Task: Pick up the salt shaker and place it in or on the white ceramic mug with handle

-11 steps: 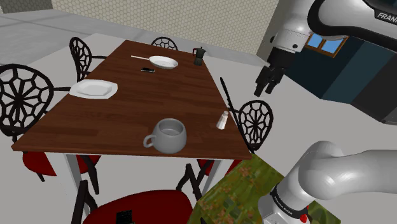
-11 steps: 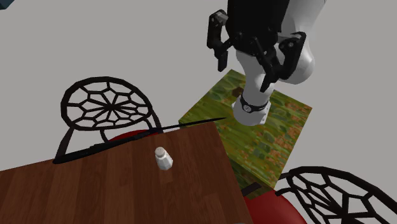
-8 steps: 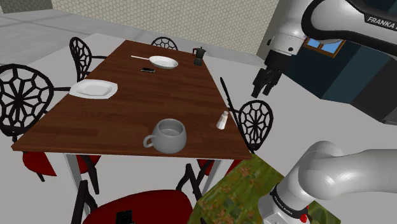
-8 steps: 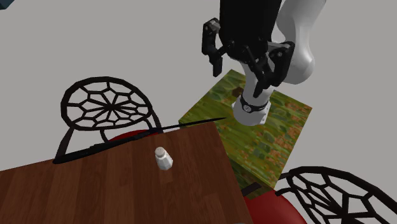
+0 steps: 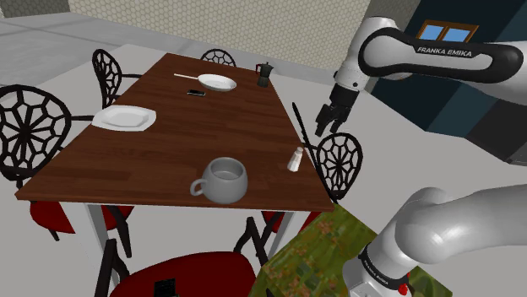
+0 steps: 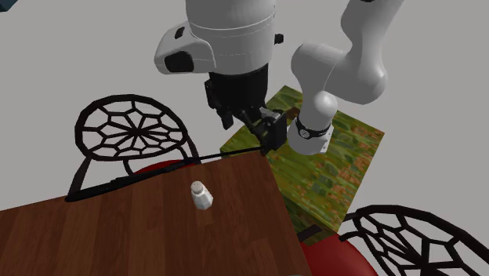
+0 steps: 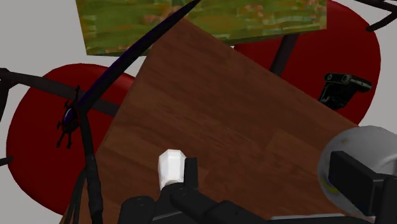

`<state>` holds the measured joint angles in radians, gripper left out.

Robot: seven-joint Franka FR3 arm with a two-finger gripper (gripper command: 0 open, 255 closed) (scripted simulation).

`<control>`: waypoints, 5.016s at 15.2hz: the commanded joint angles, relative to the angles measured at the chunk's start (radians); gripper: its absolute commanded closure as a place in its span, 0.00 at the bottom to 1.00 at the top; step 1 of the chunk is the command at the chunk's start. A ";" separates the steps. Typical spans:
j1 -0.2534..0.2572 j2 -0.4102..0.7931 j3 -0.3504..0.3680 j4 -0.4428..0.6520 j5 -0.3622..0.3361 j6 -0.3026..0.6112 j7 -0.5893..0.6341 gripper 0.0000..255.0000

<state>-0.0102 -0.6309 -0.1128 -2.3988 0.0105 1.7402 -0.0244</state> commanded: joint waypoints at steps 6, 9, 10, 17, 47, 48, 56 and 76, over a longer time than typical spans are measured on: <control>-0.016 0.199 -0.075 -0.015 -0.004 0.214 -0.078 0.00; -0.019 0.302 -0.106 0.003 0.009 0.296 -0.115 0.00; -0.020 0.338 -0.115 0.012 0.016 0.322 -0.129 0.00; -0.018 0.451 -0.137 0.006 0.047 0.436 -0.169 0.00; -0.019 0.411 -0.131 0.045 0.035 0.360 -0.152 1.00; -0.019 0.405 -0.130 0.053 0.033 0.346 -0.149 1.00; -0.020 0.366 -0.124 0.127 0.023 0.235 -0.134 1.00; 0.030 0.327 -0.034 0.297 0.043 0.034 0.007 1.00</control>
<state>0.0112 -0.3061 -0.1614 -2.1098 0.0483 1.7788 -0.0410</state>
